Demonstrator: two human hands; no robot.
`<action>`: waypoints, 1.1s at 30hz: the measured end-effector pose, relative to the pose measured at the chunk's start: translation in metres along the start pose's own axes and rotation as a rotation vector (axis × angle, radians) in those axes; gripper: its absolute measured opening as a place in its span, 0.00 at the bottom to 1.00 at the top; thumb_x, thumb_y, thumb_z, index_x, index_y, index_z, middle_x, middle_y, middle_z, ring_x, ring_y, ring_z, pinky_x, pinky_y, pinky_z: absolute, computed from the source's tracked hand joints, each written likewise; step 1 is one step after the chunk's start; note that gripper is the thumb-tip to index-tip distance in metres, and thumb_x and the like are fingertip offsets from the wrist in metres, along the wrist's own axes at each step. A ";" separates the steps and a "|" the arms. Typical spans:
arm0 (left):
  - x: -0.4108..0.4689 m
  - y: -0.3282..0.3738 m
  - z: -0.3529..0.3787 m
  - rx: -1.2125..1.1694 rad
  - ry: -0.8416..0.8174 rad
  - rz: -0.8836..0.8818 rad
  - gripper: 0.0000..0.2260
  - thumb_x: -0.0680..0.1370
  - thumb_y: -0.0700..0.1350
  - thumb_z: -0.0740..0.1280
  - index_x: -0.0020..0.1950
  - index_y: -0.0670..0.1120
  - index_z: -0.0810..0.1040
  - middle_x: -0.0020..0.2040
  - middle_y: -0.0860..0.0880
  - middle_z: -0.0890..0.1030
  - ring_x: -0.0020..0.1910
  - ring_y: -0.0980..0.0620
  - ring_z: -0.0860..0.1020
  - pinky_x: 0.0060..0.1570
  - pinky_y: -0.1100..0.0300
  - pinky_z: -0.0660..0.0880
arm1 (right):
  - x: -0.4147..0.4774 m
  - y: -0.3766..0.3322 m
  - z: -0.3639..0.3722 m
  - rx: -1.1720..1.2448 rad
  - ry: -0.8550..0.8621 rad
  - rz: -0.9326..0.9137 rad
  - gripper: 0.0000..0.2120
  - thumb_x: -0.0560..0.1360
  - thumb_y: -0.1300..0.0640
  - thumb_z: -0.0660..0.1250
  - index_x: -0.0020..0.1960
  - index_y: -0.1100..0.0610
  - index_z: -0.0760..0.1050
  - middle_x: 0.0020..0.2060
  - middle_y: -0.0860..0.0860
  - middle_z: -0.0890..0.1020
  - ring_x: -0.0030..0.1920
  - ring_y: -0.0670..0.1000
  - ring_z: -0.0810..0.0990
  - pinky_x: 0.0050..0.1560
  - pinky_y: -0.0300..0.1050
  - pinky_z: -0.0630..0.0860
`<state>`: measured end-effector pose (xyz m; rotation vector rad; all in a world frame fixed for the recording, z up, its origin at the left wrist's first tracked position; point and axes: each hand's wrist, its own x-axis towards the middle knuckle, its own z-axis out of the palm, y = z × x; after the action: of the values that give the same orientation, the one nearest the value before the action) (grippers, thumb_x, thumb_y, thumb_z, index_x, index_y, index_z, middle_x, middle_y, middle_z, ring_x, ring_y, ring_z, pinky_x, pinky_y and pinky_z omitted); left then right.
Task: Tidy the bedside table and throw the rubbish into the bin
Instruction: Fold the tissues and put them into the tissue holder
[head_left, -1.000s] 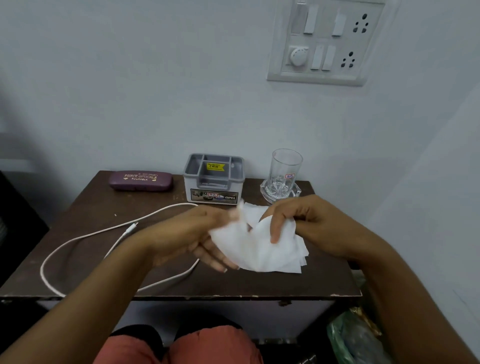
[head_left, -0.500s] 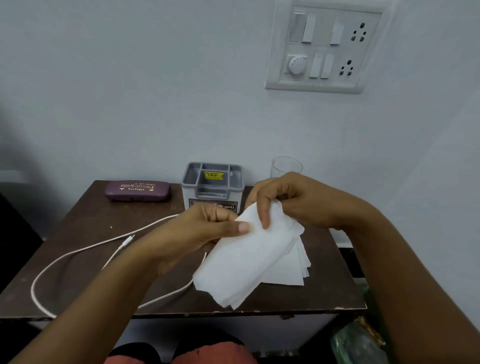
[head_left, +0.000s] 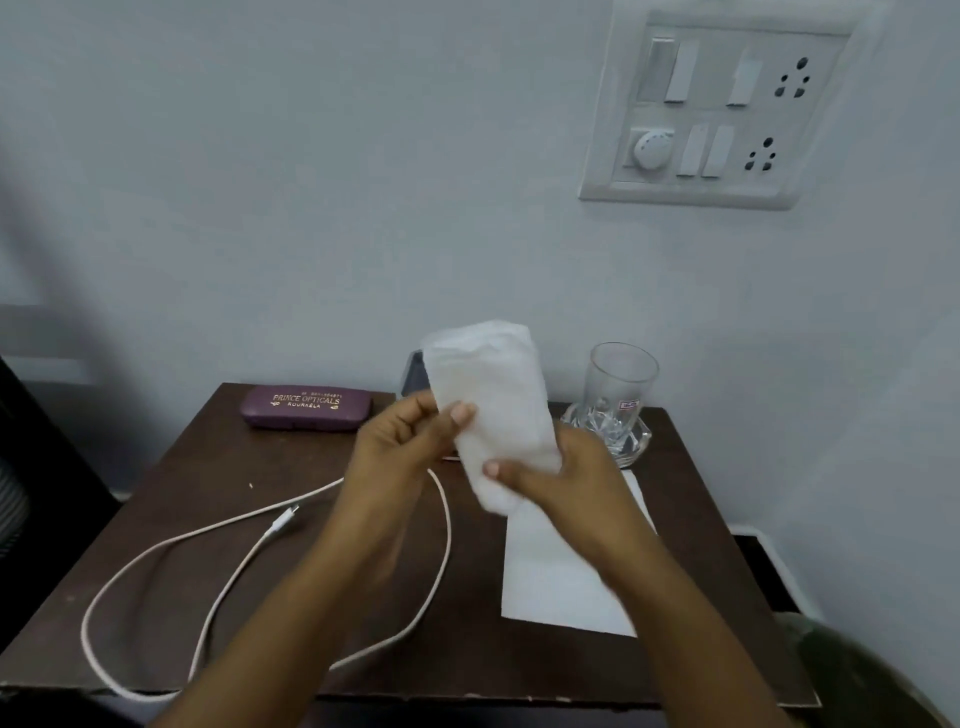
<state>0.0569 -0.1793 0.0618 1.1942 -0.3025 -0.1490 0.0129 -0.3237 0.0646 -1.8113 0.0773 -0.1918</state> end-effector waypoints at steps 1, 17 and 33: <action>0.012 0.003 -0.003 0.048 -0.001 0.053 0.03 0.73 0.38 0.66 0.44 0.40 0.79 0.35 0.52 0.84 0.34 0.60 0.80 0.36 0.69 0.75 | 0.016 -0.001 -0.001 -0.075 0.034 -0.030 0.13 0.69 0.62 0.74 0.51 0.53 0.80 0.44 0.50 0.85 0.43 0.50 0.84 0.44 0.45 0.81; 0.166 -0.022 -0.047 0.495 -0.095 0.313 0.05 0.76 0.38 0.67 0.48 0.45 0.81 0.38 0.61 0.84 0.41 0.62 0.80 0.46 0.67 0.76 | 0.170 0.016 0.023 -0.851 0.035 -0.079 0.16 0.72 0.53 0.71 0.56 0.59 0.76 0.51 0.56 0.81 0.51 0.58 0.79 0.56 0.54 0.74; 0.165 -0.035 -0.056 0.950 -0.109 0.217 0.11 0.73 0.46 0.71 0.53 0.42 0.81 0.48 0.46 0.83 0.45 0.52 0.79 0.43 0.72 0.72 | 0.162 0.015 0.012 -0.733 -0.012 -0.068 0.16 0.74 0.54 0.67 0.61 0.51 0.71 0.54 0.52 0.80 0.56 0.55 0.76 0.59 0.54 0.67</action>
<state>0.2329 -0.1871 0.0354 2.0810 -0.6338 0.1443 0.1754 -0.3411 0.0622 -2.5472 0.0835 -0.2168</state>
